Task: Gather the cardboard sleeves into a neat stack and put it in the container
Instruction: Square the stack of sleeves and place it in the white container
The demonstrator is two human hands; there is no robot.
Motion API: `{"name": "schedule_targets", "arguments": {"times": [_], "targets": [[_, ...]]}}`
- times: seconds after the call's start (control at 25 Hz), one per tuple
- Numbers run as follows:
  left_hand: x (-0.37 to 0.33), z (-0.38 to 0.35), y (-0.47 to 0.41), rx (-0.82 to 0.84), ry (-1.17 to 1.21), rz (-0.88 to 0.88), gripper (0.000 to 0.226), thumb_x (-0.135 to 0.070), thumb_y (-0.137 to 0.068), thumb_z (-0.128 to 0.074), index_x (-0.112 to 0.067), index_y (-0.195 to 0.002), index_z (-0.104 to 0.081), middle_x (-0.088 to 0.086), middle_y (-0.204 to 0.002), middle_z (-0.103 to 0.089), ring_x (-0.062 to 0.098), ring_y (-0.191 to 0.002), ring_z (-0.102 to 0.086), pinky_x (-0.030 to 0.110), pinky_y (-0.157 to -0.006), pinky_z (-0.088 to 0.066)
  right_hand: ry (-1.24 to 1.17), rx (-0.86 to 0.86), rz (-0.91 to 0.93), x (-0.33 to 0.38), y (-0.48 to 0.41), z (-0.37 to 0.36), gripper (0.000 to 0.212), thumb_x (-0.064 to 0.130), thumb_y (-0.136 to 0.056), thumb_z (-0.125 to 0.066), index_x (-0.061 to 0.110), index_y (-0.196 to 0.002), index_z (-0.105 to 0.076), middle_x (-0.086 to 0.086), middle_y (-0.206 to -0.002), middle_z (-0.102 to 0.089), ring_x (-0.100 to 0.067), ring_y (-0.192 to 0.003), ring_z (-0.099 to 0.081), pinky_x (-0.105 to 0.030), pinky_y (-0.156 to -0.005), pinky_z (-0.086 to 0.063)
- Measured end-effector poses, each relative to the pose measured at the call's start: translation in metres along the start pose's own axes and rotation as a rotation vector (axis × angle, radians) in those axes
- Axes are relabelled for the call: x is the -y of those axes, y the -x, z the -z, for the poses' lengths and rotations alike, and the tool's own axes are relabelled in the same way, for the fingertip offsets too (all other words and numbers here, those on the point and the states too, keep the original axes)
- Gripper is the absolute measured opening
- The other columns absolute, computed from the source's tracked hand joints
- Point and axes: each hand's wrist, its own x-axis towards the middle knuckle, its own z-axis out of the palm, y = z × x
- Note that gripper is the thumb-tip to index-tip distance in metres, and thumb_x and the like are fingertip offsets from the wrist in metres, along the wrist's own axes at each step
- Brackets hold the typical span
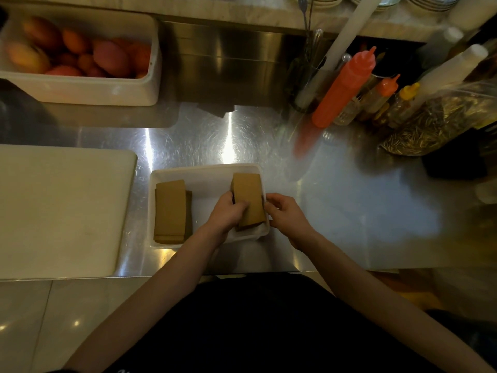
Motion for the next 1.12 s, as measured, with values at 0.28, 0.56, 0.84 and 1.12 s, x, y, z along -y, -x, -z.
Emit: {"name": "schedule_targets", "arguments": {"times": [0.28, 0.56, 0.84, 1.12], "targets": [[0.0, -0.001, 0.001, 0.048, 0.003, 0.028, 0.048, -0.016, -0.097, -0.054, -0.009, -0.143, -0.044, 0.012, -0.134, -0.058, 0.027, -0.116, -0.057, 0.041, -0.096, -0.049, 0.06, -0.036, 0.006, 0.001, 0.002, -0.002, 0.028, 0.021, -0.097, -0.044, 0.025, -0.11, -0.068, 0.0, -0.105, -0.071, -0.016, -0.098, -0.066, -0.046, -0.09, -0.055], [-0.013, 0.012, 0.009, 0.17, -0.036, 0.041, 0.048, -0.019, -0.099, -0.053, -0.009, -0.145, -0.043, 0.01, -0.14, -0.055, 0.023, -0.118, -0.055, 0.03, -0.089, -0.046, 0.127, -0.047, -0.022, 0.012, 0.006, 0.0, 0.028, 0.016, -0.099, -0.045, 0.012, -0.121, -0.063, -0.005, -0.115, -0.065, -0.015, -0.101, -0.06, -0.04, -0.095, -0.052], [-0.039, 0.04, 0.022, 0.184, -0.439, -0.101, 0.044, -0.025, -0.102, -0.049, -0.004, -0.141, -0.046, 0.006, -0.127, -0.056, 0.023, -0.118, -0.053, 0.031, -0.089, -0.039, 0.293, -0.141, 0.044, 0.031, 0.011, -0.003, 0.042, 0.026, -0.099, -0.048, 0.01, -0.138, -0.046, -0.012, -0.132, -0.058, -0.026, -0.118, -0.058, -0.034, -0.095, -0.048], [-0.034, 0.061, 0.02, -0.001, -0.696, -0.463, 0.049, -0.034, -0.099, -0.053, -0.012, -0.143, -0.047, 0.012, -0.144, -0.054, 0.028, -0.128, -0.053, 0.042, -0.105, -0.044, 0.428, -0.168, 0.139, 0.045, 0.014, -0.004, 0.048, 0.037, -0.097, -0.049, 0.019, -0.141, -0.042, -0.008, -0.137, -0.052, -0.023, -0.118, -0.056, -0.028, -0.092, -0.045]]}}
